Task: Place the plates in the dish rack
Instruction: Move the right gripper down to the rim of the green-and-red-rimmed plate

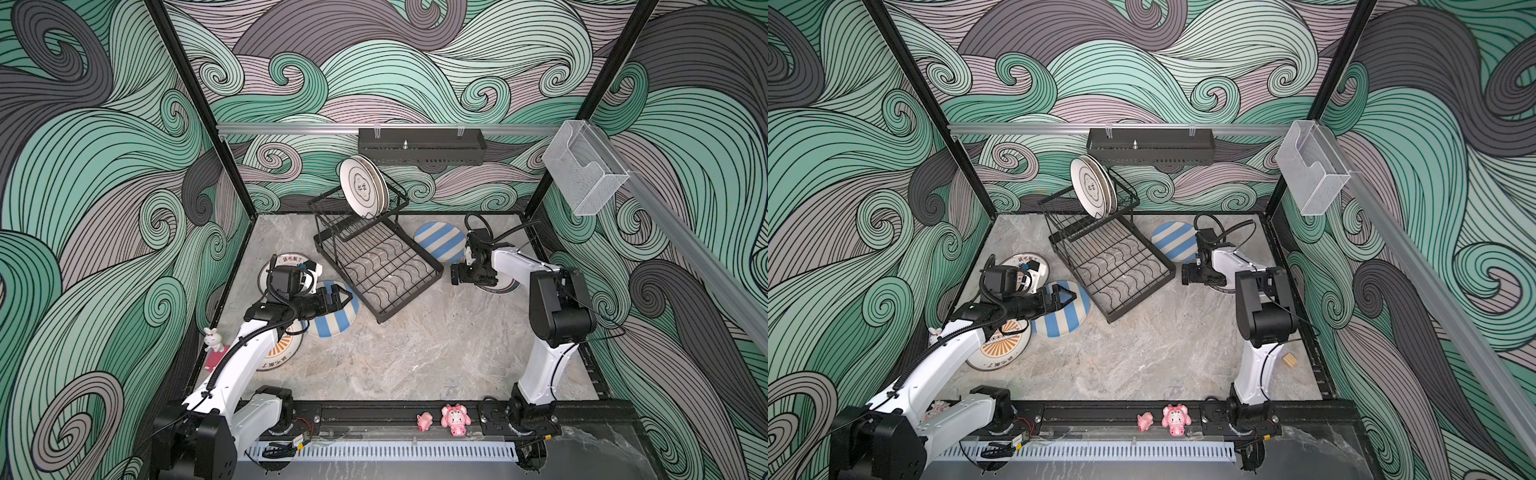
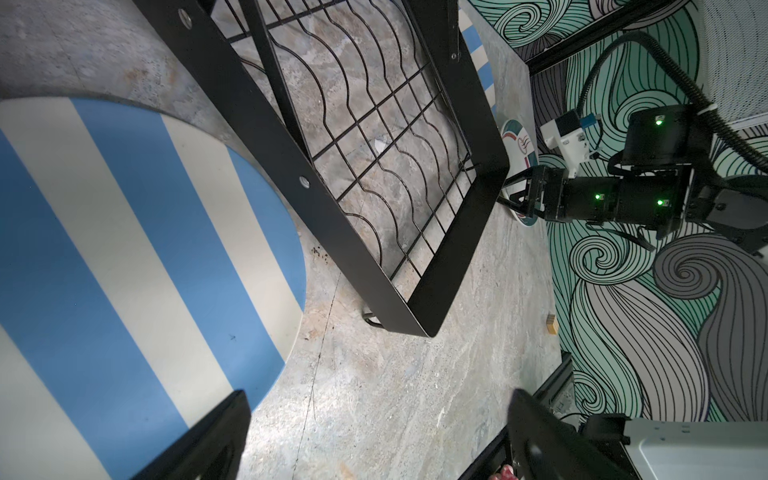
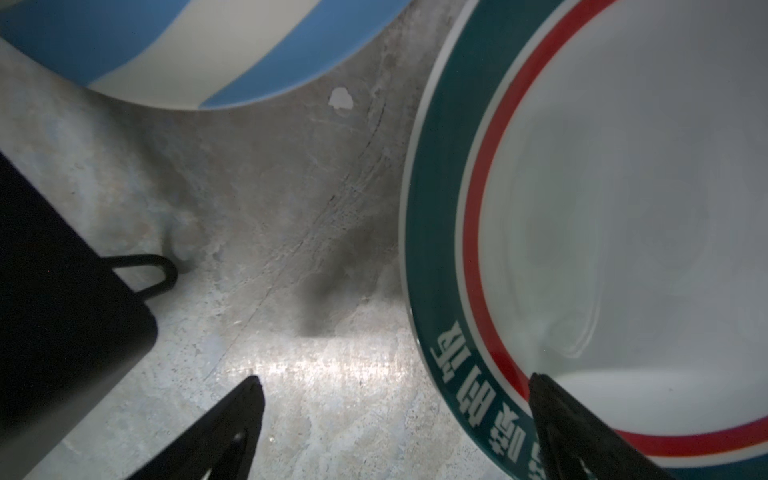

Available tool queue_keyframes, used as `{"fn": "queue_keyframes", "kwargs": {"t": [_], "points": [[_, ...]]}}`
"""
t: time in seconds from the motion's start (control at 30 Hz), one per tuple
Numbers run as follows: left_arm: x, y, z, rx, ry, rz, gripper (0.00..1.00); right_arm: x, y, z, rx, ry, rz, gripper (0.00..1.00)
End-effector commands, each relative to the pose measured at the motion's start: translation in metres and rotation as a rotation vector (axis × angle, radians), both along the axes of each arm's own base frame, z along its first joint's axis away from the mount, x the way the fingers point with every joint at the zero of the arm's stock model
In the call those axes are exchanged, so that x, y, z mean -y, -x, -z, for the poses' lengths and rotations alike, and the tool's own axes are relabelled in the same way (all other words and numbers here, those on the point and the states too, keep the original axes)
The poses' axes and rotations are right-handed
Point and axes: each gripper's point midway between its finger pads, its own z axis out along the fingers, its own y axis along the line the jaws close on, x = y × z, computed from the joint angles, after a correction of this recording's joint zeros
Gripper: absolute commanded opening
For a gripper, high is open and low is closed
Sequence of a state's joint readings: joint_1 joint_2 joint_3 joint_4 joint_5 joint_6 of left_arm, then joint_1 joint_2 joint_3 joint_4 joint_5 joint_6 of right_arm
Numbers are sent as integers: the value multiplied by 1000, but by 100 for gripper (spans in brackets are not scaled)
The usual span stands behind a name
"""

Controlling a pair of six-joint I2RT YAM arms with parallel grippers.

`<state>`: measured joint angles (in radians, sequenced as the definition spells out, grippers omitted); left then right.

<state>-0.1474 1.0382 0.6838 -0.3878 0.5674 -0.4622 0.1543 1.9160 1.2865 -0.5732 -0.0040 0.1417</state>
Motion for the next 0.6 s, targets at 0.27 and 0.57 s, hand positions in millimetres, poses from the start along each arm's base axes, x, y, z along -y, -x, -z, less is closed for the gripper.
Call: {"fn": "queue_keyframes", "kwargs": {"t": [0.27, 0.57], "points": [[7, 0, -11, 16, 21, 29, 99, 3, 12, 5, -30, -38, 18, 99], [9, -1, -20, 41, 20, 43, 98, -3, 28, 5, -41, -95, 26, 99]]}}
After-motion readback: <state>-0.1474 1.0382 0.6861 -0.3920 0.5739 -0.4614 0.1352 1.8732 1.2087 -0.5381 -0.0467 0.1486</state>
